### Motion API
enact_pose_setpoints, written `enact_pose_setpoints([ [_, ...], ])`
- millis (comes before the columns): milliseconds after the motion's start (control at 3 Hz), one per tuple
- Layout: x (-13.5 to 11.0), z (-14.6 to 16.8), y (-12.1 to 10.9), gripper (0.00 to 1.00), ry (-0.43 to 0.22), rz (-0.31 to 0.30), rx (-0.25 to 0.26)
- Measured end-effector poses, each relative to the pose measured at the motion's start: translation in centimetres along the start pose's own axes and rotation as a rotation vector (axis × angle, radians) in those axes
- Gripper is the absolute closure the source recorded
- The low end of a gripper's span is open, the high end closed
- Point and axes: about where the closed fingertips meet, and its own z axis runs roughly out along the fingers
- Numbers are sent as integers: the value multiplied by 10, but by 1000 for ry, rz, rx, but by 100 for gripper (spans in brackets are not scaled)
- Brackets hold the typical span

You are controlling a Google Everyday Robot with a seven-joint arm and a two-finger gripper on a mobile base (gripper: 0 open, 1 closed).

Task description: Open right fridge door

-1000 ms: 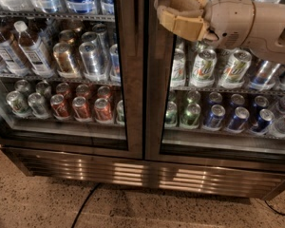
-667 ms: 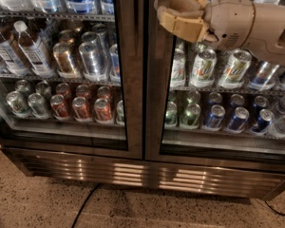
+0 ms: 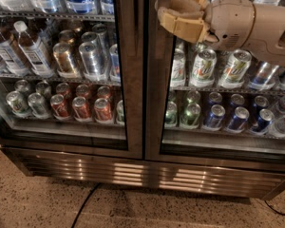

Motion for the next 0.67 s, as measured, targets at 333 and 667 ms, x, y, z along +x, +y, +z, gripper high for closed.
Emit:
enact_pose_setpoints([
  [333, 2, 3, 2, 100, -4, 9, 4],
  [667, 4, 3, 1, 100, -5, 10, 6],
])
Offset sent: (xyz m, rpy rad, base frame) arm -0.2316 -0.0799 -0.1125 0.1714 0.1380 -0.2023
